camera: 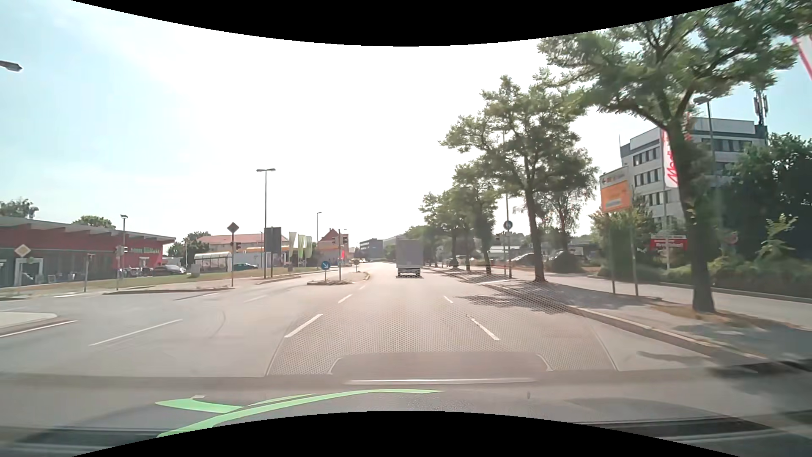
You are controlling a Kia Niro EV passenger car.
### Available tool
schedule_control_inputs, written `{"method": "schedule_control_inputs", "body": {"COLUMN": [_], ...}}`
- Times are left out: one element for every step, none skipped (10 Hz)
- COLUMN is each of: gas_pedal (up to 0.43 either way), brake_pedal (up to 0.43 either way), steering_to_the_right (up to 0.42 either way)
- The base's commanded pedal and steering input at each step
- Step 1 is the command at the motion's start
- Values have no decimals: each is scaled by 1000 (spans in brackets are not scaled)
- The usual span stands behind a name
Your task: Follow the waypoints while adhering to traffic rules and regulations
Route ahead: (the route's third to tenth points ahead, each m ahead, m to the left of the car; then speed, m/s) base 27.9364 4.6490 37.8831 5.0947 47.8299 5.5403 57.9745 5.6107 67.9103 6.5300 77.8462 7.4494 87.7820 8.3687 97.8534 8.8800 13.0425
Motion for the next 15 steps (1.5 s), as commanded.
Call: {"method": "schedule_control_inputs", "body": {"gas_pedal": [98,98,98,98,98,98,98,98,98,98,98,98,98,98,98], "brake_pedal": [0,0,0,0,0,0,0,0,0,0,0,0,0,0,0], "steering_to_the_right": [-2,-2,-2,-2,-2,-3,-3,-4,-5,-5,-5,-5,-5,-5,-4]}}
